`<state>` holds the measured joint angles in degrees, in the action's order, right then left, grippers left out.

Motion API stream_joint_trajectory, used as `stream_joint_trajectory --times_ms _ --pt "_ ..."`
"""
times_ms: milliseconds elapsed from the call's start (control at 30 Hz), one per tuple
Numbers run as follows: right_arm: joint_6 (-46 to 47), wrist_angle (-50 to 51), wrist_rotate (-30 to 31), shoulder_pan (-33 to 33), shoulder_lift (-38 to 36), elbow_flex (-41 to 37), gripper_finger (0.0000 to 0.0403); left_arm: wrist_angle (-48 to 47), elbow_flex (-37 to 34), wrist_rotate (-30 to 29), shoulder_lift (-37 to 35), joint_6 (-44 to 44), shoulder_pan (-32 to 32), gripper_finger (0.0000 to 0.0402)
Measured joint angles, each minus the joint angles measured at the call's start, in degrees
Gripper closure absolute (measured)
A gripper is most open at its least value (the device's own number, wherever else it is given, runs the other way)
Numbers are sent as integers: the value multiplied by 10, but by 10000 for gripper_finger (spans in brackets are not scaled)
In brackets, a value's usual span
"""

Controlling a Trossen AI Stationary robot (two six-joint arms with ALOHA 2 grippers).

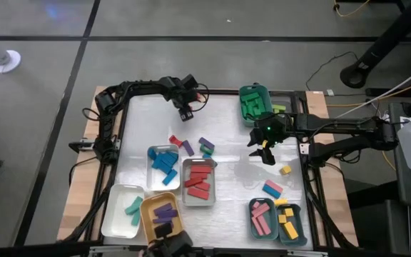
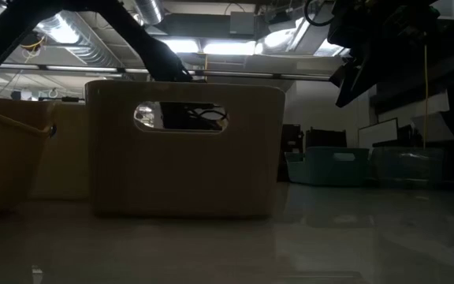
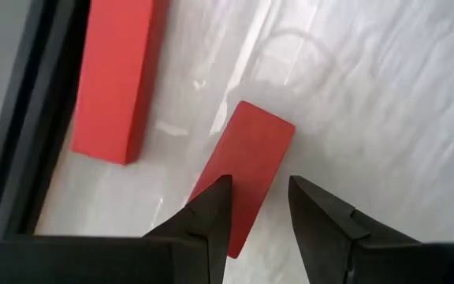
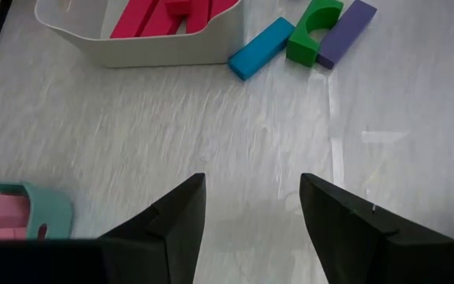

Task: Sort blocks
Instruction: Adjust the red block on the table

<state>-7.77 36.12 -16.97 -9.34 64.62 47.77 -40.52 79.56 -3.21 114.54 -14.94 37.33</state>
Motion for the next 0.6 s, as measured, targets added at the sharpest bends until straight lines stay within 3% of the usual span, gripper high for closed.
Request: stream_joint_trajectory --times_ms 600 --pt "0 0 0 0 0 0 196 -30 -2 -4 1 -18 -66 288"
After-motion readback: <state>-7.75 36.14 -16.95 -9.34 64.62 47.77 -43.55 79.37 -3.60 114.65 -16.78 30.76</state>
